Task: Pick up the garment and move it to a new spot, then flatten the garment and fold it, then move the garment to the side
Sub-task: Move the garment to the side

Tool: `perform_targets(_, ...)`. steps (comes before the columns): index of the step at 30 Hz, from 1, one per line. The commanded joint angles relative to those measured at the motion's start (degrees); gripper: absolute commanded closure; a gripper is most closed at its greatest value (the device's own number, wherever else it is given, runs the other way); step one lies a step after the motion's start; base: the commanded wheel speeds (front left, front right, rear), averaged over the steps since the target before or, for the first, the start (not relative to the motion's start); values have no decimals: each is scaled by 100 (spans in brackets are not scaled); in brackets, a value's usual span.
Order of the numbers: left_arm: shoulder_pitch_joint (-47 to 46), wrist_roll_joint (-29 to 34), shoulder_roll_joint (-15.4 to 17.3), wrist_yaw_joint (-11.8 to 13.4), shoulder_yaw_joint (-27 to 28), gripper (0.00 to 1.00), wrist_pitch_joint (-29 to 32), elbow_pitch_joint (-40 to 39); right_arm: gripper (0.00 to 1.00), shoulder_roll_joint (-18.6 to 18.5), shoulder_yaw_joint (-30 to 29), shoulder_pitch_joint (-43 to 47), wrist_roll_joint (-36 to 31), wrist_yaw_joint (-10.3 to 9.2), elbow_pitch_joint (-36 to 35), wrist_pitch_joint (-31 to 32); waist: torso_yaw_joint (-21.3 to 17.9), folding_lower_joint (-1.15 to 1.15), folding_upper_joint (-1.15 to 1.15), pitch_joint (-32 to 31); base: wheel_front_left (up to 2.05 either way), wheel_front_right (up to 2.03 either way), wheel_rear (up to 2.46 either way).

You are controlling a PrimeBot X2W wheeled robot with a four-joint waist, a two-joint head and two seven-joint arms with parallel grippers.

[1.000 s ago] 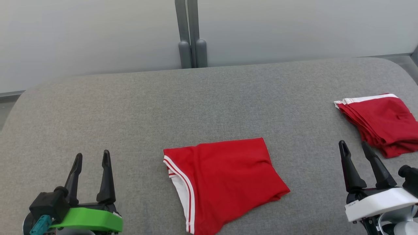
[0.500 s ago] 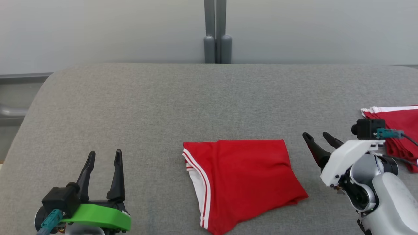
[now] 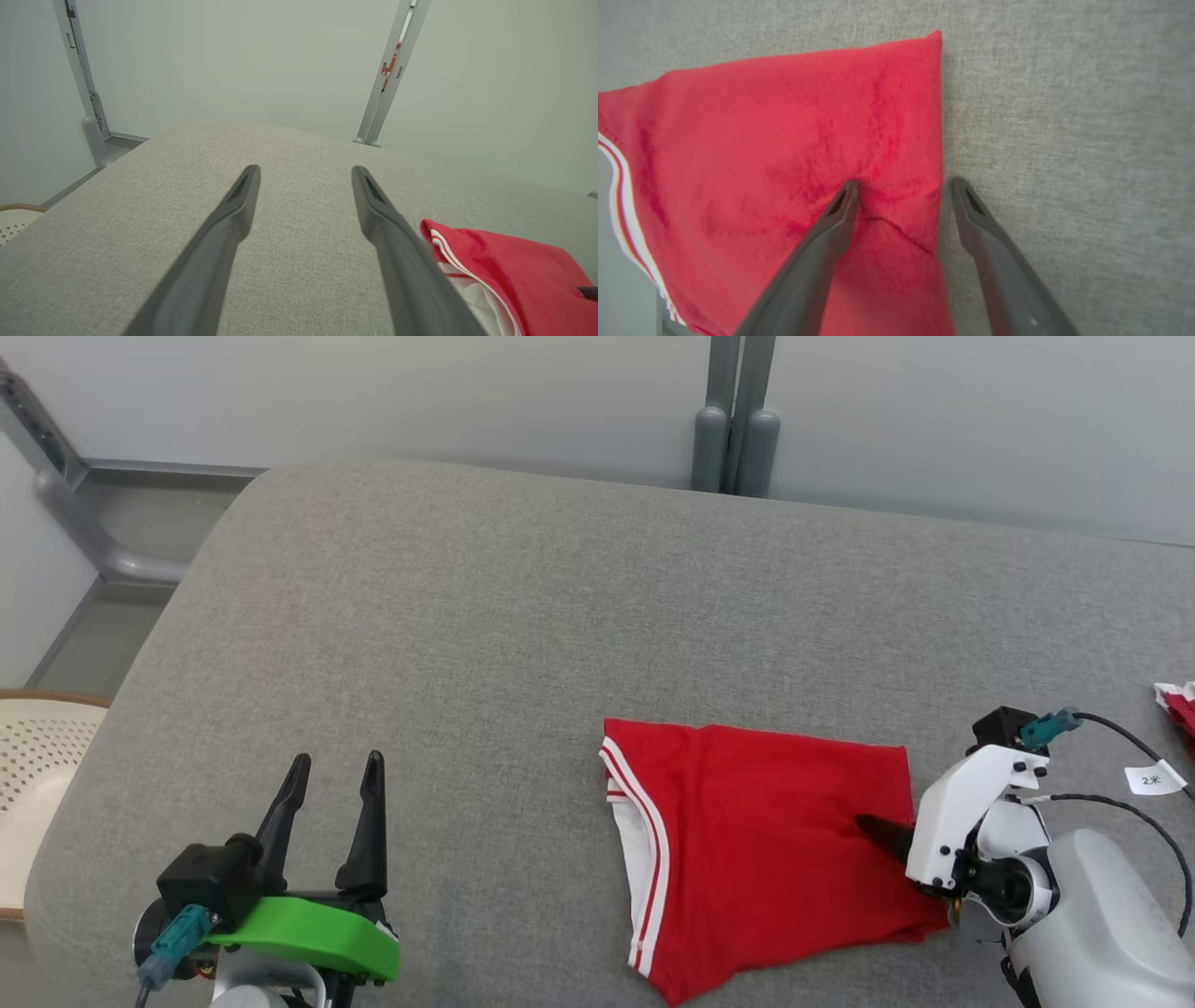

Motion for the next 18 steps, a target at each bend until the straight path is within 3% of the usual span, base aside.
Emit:
perform_targets(1, -90, -19, 9, -13, 7, 0, 8, 24, 0, 51, 1, 44, -33, -1, 52, 26, 78, 0, 0, 78, 0, 0, 0)
perform_targets(2, -96, -21, 18, -18, 7, 0, 9, 44, 39, 83, -7, 66, -14, -1, 27, -35, 69, 0, 0, 78, 0, 0, 0)
perform_targets(4, -87, -21, 46, -21, 1, 0, 16, 63, 100, 117, 25, 80, 31, -1, -56, -203, 18, 0, 0, 66, 0, 0, 0)
perform_targets(11, -98, 11, 81, -22, -78, 0, 72, -28, 100, -51, 347, -20, 239, -1, -415, -774, -436, 0, 0, -84, 0, 0, 0)
perform_targets(18, -105, 54, 19, -48, -236, 0, 120, -250, 100, -561, 891, -26, 540, -1, -1027, -1033, -1331, 0, 0, -188, 0, 0, 0)
